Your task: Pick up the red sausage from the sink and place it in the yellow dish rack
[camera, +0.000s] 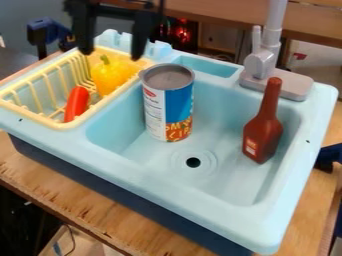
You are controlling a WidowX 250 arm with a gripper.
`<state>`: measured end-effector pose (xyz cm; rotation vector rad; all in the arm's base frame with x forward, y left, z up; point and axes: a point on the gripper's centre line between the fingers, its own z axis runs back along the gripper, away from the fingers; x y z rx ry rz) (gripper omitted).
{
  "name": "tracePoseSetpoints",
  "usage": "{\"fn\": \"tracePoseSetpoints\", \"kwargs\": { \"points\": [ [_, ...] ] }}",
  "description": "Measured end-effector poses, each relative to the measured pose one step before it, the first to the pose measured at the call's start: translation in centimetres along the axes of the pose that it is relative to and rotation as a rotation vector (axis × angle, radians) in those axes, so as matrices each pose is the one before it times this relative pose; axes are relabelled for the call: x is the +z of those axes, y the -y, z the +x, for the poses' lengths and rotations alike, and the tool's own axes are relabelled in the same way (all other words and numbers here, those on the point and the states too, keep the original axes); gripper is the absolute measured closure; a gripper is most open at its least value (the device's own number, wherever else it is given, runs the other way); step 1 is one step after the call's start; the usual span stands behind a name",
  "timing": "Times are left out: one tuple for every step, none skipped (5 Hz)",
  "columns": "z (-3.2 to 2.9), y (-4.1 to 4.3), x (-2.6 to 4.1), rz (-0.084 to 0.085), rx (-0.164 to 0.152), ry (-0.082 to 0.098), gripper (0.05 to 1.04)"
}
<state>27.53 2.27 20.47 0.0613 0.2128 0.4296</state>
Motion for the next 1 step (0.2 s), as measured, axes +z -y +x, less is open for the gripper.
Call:
{"fn": "tracePoseSetpoints", "kwargs": {
  "points": [
    [-1.526,3.12,0.367,0.0337,-0.1342,0.0122,0.086]
  ]
}}
